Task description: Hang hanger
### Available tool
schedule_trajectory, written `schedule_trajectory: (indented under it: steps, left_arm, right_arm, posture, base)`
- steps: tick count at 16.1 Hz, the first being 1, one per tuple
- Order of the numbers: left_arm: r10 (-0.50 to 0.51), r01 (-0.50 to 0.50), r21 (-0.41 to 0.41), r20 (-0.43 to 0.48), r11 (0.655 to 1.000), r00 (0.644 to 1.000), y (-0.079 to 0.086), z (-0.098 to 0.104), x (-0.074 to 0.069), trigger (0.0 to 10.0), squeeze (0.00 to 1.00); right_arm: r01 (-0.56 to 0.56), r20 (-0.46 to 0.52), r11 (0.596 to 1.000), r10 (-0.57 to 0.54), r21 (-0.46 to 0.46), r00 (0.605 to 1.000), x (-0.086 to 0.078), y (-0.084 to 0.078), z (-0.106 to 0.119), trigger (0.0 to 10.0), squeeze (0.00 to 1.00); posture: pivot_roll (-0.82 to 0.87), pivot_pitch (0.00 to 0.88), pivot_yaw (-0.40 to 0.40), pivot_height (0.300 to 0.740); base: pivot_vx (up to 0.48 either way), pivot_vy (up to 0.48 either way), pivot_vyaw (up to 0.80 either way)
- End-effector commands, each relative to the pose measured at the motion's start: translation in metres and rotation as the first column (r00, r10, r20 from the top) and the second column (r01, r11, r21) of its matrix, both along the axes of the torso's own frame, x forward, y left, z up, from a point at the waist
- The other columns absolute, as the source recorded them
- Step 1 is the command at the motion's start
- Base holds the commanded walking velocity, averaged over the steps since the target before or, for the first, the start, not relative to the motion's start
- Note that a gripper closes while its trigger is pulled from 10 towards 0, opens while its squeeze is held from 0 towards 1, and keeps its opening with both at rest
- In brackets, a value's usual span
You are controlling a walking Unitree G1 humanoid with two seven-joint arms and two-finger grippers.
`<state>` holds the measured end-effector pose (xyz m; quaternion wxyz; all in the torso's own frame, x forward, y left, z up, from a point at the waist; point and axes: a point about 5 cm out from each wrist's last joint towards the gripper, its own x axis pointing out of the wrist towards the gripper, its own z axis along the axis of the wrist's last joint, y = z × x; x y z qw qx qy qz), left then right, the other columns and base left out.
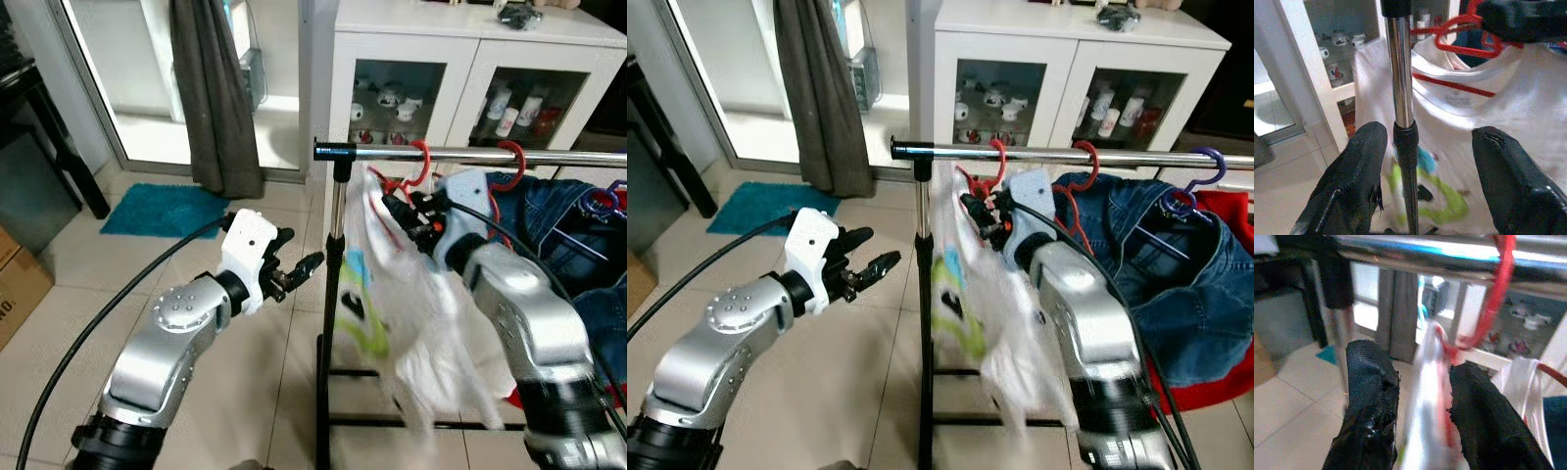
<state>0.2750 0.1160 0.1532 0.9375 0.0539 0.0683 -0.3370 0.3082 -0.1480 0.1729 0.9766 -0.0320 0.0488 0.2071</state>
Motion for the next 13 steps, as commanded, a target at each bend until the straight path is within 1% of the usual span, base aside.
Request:
schedule_trajectory:
  steps: [1, 2, 3, 5, 6, 7, 8, 9, 10, 13]
  left_arm:
    - [0.016, -0.016, -0.010, 0.014, 1.000, 1.000, 0.001, 0.002, -0.001, 10.0, 0.00]
    - [0.031, -0.030, -0.016, 0.016, 0.999, 0.999, 0.002, 0.002, -0.001, 10.0, 0.00]
    - [0.073, -0.073, -0.037, 0.017, 0.997, 0.997, 0.005, 0.002, 0.000, 10.0, 0.00]
    - [0.098, -0.097, -0.049, 0.014, 0.994, 0.995, 0.006, 0.001, 0.000, 10.0, 0.00]
    - [0.111, -0.111, -0.050, 0.010, 0.993, 0.994, 0.008, -0.001, -0.001, 10.0, 0.00]
    - [0.115, -0.114, -0.045, 0.009, 0.992, 0.993, 0.008, -0.003, -0.004, 10.0, 0.00]
    - [0.116, -0.116, -0.039, 0.011, 0.993, 0.993, 0.008, -0.003, -0.005, 10.0, 0.00]
    - [0.117, -0.116, -0.036, 0.012, 0.993, 0.993, 0.008, -0.003, -0.005, 10.0, 0.00]
    - [0.114, -0.113, -0.028, 0.017, 0.993, 0.993, 0.007, -0.003, -0.006, 10.0, 0.00]
    - [0.112, -0.112, -0.022, 0.021, 0.994, 0.993, 0.006, -0.004, -0.006, 10.0, 0.00]
  right_arm:
    - [-0.001, 0.071, 1.000, 0.001, 0.000, 0.997, -0.007, 0.000, 0.008, 10.0, 1.00]
    - [0.001, 0.078, 1.000, -0.001, -0.005, 0.997, -0.010, 0.001, 0.008, 10.0, 0.73]
    - [-0.041, 0.070, 0.998, 0.038, 0.044, 0.997, -0.020, 0.005, 0.009, 10.0, 0.00]
    - [-0.017, 0.100, 0.997, 0.010, 0.071, 0.995, -0.024, 0.003, 0.012, 10.0, 0.00]
    - [0.009, 0.134, 0.993, -0.024, 0.114, 0.991, -0.030, 0.001, 0.016, 10.0, 0.00]
    - [0.015, 0.131, 0.988, -0.035, 0.151, 0.991, -0.037, 0.001, 0.015, 10.0, 0.00]
    - [-0.014, 0.123, 0.991, -0.002, 0.132, 0.992, -0.045, 0.004, 0.010, 10.0, 0.00]
    - [-0.035, 0.116, 0.994, 0.023, 0.101, 0.993, -0.049, 0.006, 0.006, 10.0, 0.00]
    - [-0.033, 0.102, 0.994, 0.023, 0.100, 0.994, -0.050, 0.007, 0.003, 10.0, 0.00]
    - [0.016, 0.107, 0.995, -0.027, 0.103, 0.994, -0.050, 0.007, 0.001, 10.0, 0.00]
  posture:
    - [-0.14, 0.000, 0.019, 0.719]
    - [-0.14, 0.000, 0.018, 0.719]
    - [-0.14, 0.000, 0.014, 0.719]
    - [-0.14, 0.000, 0.009, 0.719]
    - [-0.14, 0.000, 0.007, 0.719]
    - [-0.14, 0.000, 0.001, 0.719]
    - [-0.14, 0.000, 0.000, 0.719]
    - [-0.14, 0.000, -0.002, 0.719]
    - [-0.14, 0.000, -0.002, 0.719]
    - [-0.14, 0.000, -0.001, 0.719]
  base:
    - [0.000, 0.000, 0.00]
    - [0.000, 0.000, 0.00]
    - [0.000, 0.000, 0.00]
    - [0.000, 0.000, 0.00]
    - [0.000, 0.000, 0.00]
    - [0.000, -0.240, 0.00]
    - [0.000, -0.319, 0.00]
    - [0.000, -0.341, 0.00]
    - [0.000, -0.345, 0.00]
    - [0.000, -0.342, 0.00]
